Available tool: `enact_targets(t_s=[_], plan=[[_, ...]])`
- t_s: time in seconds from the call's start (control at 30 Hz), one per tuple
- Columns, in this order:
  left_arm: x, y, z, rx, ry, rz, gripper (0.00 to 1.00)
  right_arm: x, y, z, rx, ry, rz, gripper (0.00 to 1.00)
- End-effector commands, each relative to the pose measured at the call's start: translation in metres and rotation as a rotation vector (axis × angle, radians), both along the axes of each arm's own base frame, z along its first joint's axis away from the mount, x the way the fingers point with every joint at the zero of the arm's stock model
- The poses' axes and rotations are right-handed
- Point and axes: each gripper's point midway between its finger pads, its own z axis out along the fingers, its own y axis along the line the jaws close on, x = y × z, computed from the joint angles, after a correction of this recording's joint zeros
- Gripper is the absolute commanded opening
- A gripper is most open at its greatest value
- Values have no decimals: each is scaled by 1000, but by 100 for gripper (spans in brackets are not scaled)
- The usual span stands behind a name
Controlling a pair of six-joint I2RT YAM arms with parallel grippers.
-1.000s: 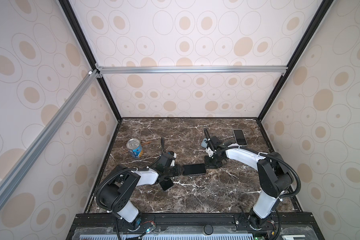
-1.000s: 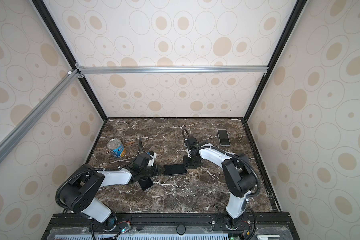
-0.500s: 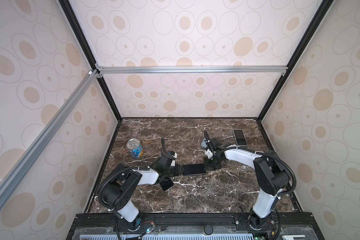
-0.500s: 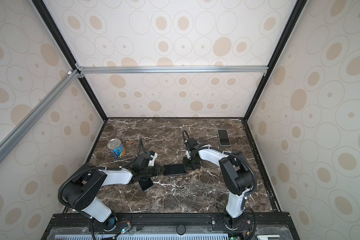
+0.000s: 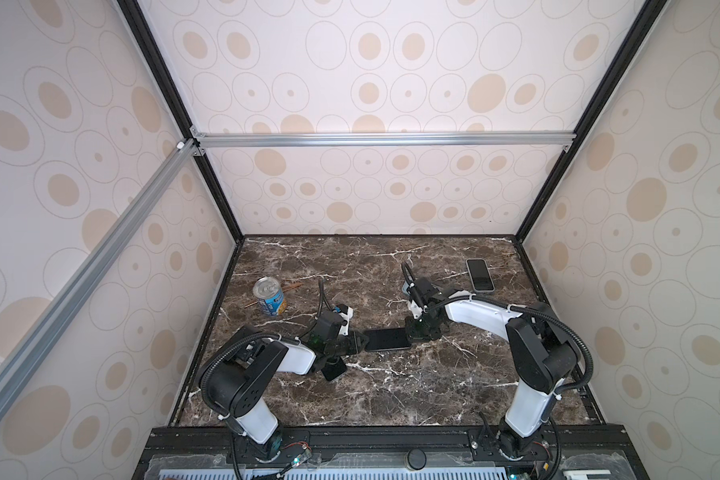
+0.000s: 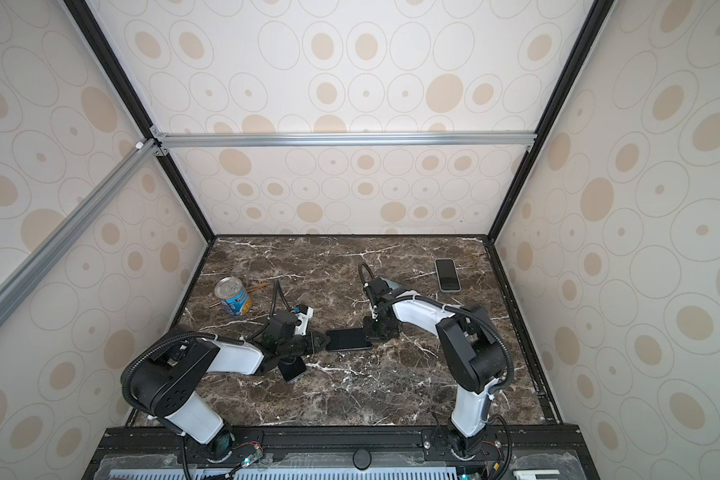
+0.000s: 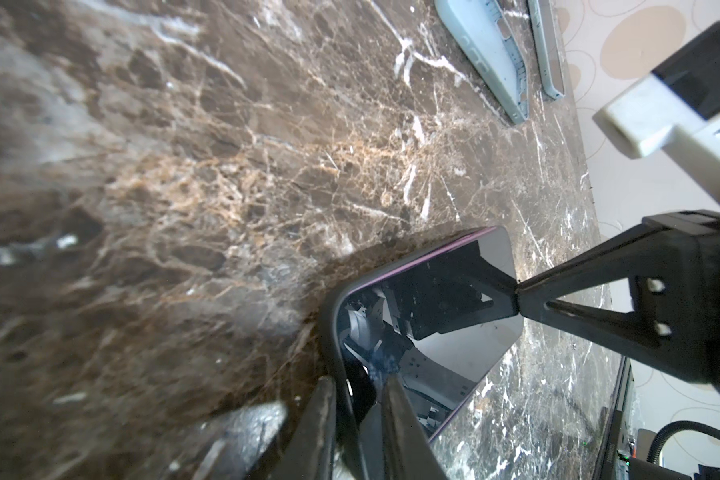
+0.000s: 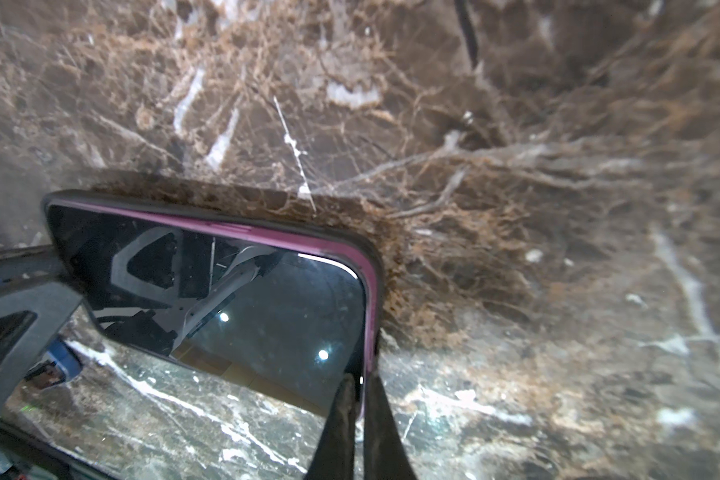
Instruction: Put the phone into the phone case
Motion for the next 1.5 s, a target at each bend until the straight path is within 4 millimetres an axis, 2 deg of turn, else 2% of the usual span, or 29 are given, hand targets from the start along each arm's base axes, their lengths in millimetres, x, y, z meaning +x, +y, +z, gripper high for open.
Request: enact_targets(t_s=[0.0, 0.4, 0.7, 0.93, 1.03, 1.13, 1.33, 1.4, 1.47], plan=[[-51, 29, -62, 139, 243, 9, 22, -61, -26, -66, -196, 210, 57, 8], [-61, 33, -73, 146, 274, 7, 22, -82, -41, -102, -290, 279, 73, 8], [-60, 33, -72, 150, 267, 9, 23, -85, -46, -112, -316, 292, 80, 8], [-60, 33, -73, 149, 269, 10, 22, -82, -47, -110, -325, 280, 81, 8], [-57, 33, -68, 145, 255, 20, 22, -74, -39, -92, -293, 241, 76, 9], [-49, 34, -56, 142, 220, 44, 22, -55, -30, -56, -264, 155, 78, 11], [-14, 39, -10, 133, 94, 119, 23, -11, -14, 30, -174, -76, 72, 20], [-3, 41, 4, 143, 62, 123, 24, -1, -9, 52, -132, -130, 73, 26], [5, 39, 14, 148, 42, 111, 26, 6, -7, 62, -90, -146, 74, 29]])
